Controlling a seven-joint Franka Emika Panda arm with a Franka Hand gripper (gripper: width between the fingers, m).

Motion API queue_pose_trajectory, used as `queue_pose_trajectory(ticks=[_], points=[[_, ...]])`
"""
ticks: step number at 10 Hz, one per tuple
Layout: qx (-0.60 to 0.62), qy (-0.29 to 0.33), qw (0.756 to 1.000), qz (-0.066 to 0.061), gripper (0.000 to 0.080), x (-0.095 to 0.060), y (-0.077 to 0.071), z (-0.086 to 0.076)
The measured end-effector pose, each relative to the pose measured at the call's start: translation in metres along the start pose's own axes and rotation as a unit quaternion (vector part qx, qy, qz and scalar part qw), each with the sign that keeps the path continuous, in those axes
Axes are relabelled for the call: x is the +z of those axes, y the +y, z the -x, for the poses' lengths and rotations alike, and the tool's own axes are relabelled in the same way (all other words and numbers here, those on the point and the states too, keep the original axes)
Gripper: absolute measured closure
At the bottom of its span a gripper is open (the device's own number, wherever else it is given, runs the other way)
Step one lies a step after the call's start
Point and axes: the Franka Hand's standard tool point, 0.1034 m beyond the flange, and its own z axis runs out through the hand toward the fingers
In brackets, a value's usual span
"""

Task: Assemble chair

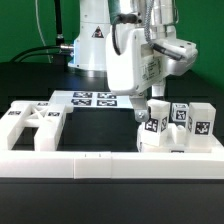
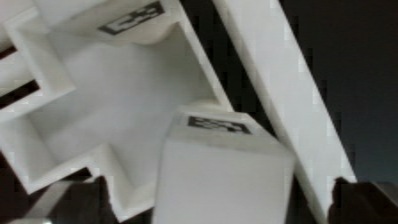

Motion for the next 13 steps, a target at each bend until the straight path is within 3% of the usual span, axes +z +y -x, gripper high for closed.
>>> queue_pose_trajectory(ticks=[1, 3, 6, 8, 9, 11, 13], points=[[-0.055, -0.001, 0.998, 0.001, 0.0160, -0.001, 0.000, 0.004], [-0.101, -0.002, 0.995, -0.012, 0.0152, 0.000, -0.002, 0.003], [-0.214, 0.000, 0.977, -0.011, 0.0151, 0.000, -0.001, 0.003], [-0.340, 0.002, 0.940, -0.006, 0.0151, -0.001, -0.003, 0.003], [-0.400, 0.004, 0.916, 0.003, 0.0151, -0.002, -0.004, 0.006], [-0.474, 0.008, 0.881, 0.001, 0.0151, -0.004, -0.007, 0.016], [-0.548, 0.012, 0.836, 0.003, 0.0151, -0.005, -0.009, 0.015]])
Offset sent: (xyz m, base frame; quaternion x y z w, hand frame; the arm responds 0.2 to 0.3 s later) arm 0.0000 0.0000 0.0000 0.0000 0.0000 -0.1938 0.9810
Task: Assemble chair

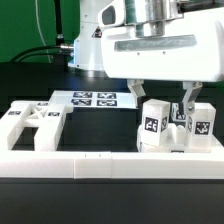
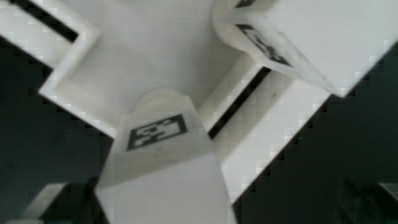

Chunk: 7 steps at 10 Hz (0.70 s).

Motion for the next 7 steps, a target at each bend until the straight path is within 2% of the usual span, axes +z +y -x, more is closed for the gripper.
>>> queue_pose_trajectory(ticks=[2, 4, 5, 7], points=[[-0.058, 0.001, 0.998, 0.002, 0.0151, 0.0002, 0.0008, -0.0004], [-0.146, 0.004, 0.989, 0.010, 0.0151, 0.0008, 0.0002, 0.0014], [-0.195, 0.004, 0.981, 0.013, 0.0151, 0.0008, 0.0005, 0.0011], [-0.319, 0.005, 0.948, 0.017, 0.0151, -0.0002, 0.0019, -0.0041]])
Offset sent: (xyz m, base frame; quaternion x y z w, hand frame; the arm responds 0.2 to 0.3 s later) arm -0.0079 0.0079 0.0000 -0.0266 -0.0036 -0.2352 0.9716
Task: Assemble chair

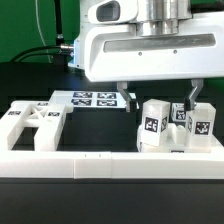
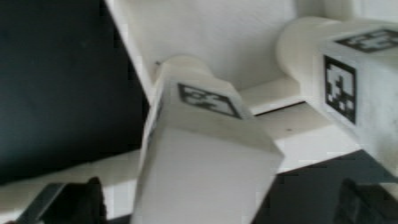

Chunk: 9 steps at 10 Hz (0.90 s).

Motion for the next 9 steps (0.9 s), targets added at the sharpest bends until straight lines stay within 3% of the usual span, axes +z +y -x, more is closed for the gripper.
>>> queue_pose_trajectory(ticks=[2, 5, 9], points=[[-0.080, 0.001, 0.997, 0.008, 0.0151, -0.001, -0.003, -0.002], [-0.136, -0.004, 0.991, 0.007, 0.0151, -0.002, 0.002, -0.002], [-0.285, -0.006, 0.958, 0.019, 0.0151, -0.003, -0.007, -0.001]])
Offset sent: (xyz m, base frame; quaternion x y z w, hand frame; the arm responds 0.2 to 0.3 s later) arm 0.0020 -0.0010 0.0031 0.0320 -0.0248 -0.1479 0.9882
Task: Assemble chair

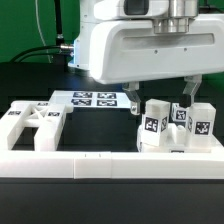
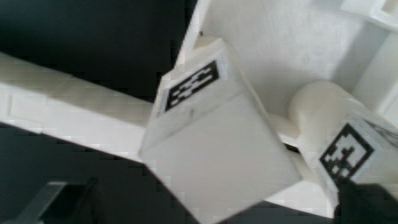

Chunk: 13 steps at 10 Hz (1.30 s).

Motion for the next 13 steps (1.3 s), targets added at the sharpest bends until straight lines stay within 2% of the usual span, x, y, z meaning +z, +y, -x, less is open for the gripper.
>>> queue_pose_trajectory(ticks=[4, 5, 9, 10, 11, 12, 13], points=[[-0.112, -0.009, 0.994, 0.011, 0.0151, 0.001, 0.005, 0.003], [-0.138, -0.012, 0.990, 0.013, 0.0151, 0.001, 0.002, 0.003], [-0.180, -0.019, 0.983, 0.015, 0.0151, 0.006, 0.002, 0.007], [-0.179, -0.019, 0.983, 0.015, 0.0272, 0.007, 0.001, 0.008], [-0.178, -0.020, 0.984, 0.015, 0.0272, 0.008, 0.001, 0.009], [-0.178, -0.019, 0.984, 0.015, 0.0429, 0.009, 0.002, 0.011], [-0.177, -0.019, 0.984, 0.016, 0.0510, 0.010, 0.003, 0.011]])
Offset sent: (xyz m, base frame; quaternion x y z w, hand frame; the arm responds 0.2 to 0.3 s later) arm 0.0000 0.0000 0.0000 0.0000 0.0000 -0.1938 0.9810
